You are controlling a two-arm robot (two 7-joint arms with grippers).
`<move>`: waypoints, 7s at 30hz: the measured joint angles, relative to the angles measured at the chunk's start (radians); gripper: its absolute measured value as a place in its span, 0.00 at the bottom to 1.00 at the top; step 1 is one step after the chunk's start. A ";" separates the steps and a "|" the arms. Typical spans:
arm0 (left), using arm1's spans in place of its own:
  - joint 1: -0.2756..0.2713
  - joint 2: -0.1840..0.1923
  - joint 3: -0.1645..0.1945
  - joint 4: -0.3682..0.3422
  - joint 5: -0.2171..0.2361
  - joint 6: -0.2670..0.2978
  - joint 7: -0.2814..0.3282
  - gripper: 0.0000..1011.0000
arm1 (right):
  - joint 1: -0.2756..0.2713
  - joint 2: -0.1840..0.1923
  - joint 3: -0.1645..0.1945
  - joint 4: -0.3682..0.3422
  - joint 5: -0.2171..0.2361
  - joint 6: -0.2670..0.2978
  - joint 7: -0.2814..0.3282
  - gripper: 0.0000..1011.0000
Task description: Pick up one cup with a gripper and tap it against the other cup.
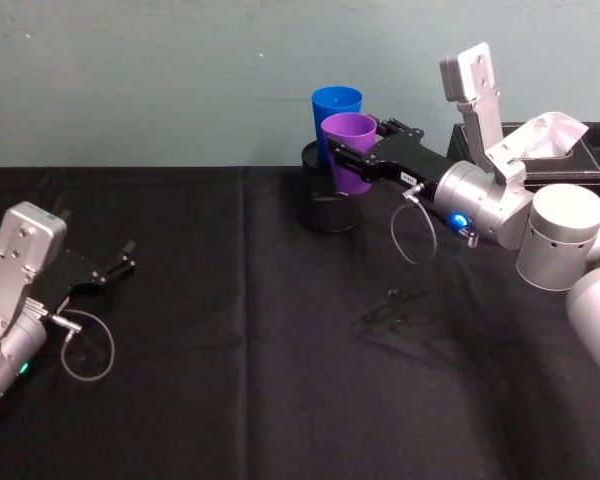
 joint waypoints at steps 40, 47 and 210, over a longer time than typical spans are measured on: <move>0.000 0.000 0.000 0.000 0.000 0.000 0.000 0.99 | 0.000 0.000 0.000 0.000 0.000 0.000 0.000 0.71; 0.000 0.000 0.000 0.000 0.000 0.000 0.000 0.99 | 0.000 0.000 0.000 0.000 0.000 0.000 0.000 0.71; 0.000 0.000 0.000 0.000 0.000 0.000 0.000 0.99 | -0.232 0.232 -0.114 -0.114 0.181 -0.192 0.331 0.71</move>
